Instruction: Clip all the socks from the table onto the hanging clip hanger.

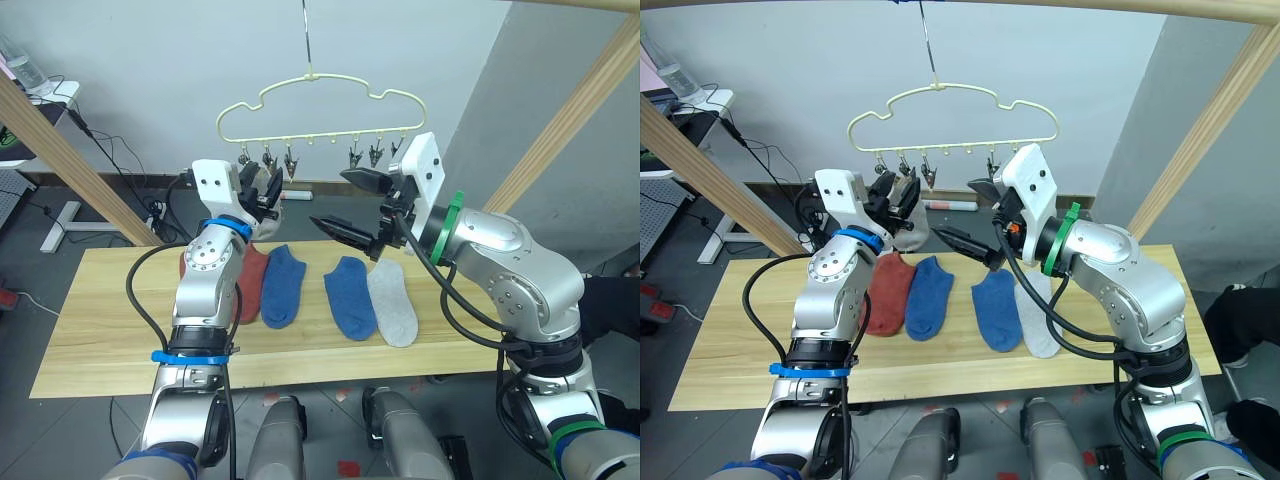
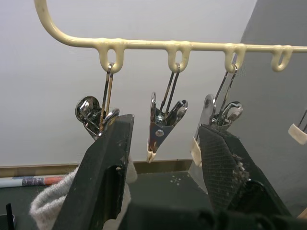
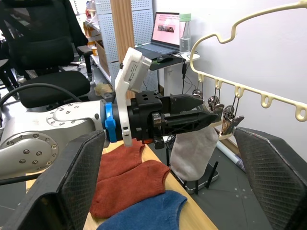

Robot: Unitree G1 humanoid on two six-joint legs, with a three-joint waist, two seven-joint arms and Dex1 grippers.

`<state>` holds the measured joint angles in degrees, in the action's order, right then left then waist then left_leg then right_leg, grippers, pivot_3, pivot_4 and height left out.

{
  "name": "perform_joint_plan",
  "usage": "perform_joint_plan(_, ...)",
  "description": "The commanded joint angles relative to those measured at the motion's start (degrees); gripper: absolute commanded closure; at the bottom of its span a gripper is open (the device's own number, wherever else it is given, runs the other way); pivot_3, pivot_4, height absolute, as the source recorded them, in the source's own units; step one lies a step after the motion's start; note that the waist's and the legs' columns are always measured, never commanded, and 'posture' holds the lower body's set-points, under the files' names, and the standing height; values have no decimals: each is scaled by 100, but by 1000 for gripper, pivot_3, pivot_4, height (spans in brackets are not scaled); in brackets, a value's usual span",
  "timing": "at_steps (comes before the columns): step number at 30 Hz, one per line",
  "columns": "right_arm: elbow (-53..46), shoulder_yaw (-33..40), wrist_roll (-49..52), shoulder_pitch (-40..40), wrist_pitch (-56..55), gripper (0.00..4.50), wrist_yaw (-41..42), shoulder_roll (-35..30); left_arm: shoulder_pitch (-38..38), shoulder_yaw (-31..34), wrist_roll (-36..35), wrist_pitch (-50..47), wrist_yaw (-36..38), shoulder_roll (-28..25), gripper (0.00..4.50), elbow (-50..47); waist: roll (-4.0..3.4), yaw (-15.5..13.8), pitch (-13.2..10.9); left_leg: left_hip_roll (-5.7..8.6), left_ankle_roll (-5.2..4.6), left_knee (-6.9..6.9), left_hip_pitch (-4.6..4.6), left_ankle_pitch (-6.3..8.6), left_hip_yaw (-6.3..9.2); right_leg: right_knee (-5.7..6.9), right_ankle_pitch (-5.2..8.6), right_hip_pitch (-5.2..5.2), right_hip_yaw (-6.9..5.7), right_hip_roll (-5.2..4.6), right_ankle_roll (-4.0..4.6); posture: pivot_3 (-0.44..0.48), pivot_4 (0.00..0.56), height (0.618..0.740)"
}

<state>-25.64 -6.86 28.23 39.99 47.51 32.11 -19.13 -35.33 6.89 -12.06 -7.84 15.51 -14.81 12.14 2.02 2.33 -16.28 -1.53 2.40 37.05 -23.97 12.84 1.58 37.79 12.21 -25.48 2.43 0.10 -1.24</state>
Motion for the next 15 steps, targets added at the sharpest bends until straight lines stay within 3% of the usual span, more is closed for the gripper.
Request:
perform_joint_plan(1, -262, 35, 48, 103, -71, 31, -34, -22, -155, 17, 60, 189, -5, 4, 2153, -27, 0, 2, 0, 0, 0, 0, 0, 0, 0, 0, 0, 0, 0, 0, 0, -71, 250, 740)
perform_joint_plan(15, -313, 39, 95, 123, -93, 31, -11, -7, -436, -2, 154, 541, 72, -17, 2153, 426, 1, 14, 0, 1, 0, 0, 0, 0, 0, 0, -1, 0, -1, 1, 2, -74, 242, 740)
